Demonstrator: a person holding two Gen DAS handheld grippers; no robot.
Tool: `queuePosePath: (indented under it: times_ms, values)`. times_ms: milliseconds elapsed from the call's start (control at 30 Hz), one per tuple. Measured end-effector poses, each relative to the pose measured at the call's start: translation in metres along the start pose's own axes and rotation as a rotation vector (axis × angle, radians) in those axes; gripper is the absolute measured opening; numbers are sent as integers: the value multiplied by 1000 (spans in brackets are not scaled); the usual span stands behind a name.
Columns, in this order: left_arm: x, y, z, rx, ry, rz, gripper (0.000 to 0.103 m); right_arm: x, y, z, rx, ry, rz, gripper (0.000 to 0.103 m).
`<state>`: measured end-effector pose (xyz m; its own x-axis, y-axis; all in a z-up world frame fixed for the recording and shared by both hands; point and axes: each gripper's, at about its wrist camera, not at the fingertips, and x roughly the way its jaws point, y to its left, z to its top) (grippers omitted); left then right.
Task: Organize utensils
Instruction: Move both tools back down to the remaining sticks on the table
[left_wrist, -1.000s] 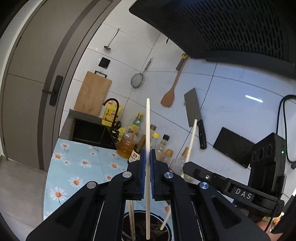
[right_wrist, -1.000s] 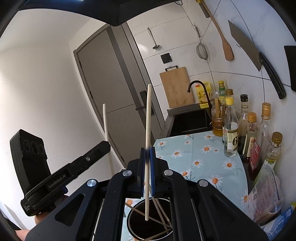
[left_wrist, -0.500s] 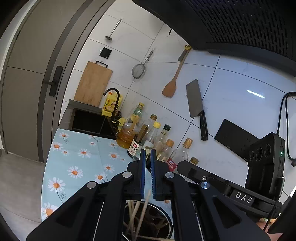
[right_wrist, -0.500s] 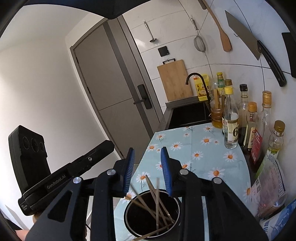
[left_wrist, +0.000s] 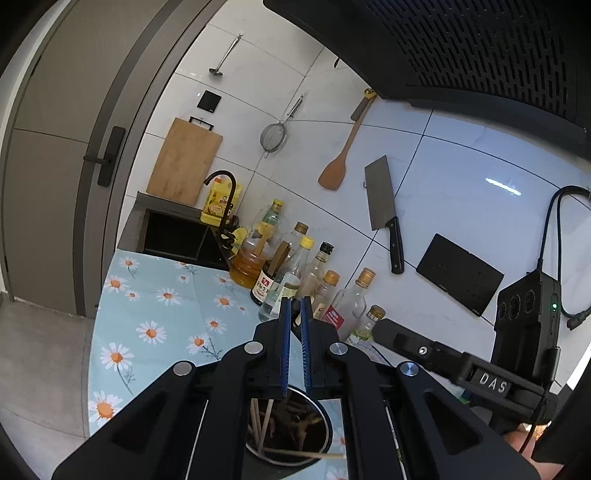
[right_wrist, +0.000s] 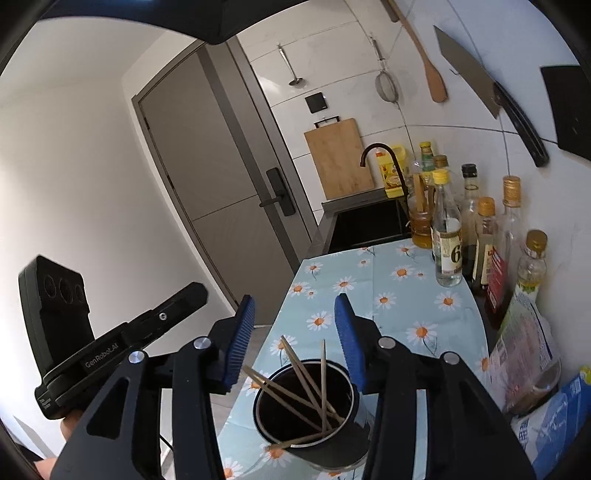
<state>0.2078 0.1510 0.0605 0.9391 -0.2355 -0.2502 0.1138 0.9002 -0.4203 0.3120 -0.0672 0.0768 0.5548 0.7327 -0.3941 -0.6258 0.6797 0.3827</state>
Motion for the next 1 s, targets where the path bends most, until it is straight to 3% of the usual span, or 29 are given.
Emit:
queuePosePath:
  times_ms: [300,400,467,733,1000]
  values:
    - [-33,-11,-10,64,31,41,6,-44,-4,-13,18,19,-42,49]
    - [-42,-13,-19,69,50,47,20,-52,-8,-23,40,60,-45,49]
    - [-48,-13,-27,64,53,50,21,-55,-10,-32,57,83,-51,49]
    - [-51,-5,-68,29,181,42,21,-48,-23,-92,122,262,-82,49]
    - [-55,0,-100,-7,252,44,21,-32,-38,-143,203,421,-108,49]
